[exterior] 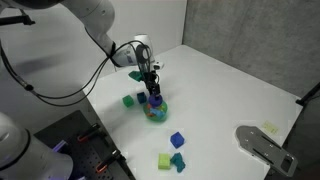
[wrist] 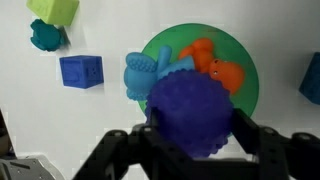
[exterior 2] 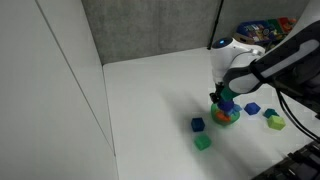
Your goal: Put the blue ball in the bowl
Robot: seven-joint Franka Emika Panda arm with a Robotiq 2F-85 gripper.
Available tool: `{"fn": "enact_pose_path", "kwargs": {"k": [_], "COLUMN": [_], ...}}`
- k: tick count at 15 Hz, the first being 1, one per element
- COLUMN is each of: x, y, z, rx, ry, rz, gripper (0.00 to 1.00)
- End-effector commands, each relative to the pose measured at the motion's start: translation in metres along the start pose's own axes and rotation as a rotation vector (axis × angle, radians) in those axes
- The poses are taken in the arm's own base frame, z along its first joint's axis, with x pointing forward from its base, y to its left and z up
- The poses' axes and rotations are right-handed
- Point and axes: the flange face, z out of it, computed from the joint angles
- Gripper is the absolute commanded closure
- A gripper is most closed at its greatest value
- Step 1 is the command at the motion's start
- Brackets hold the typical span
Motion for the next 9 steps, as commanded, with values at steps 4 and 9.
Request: {"fn": "enact_pose_path", "kwargs": {"k": [4, 9], "x": [-0.004, 0.000], "y": [0.019, 0.033], "z": [0.004, 0.006], "rx": [0.088, 0.167], "ry": [-0.046, -0.072], "rz": [0.069, 0.138], "gripper": [0.53, 0.28]}}
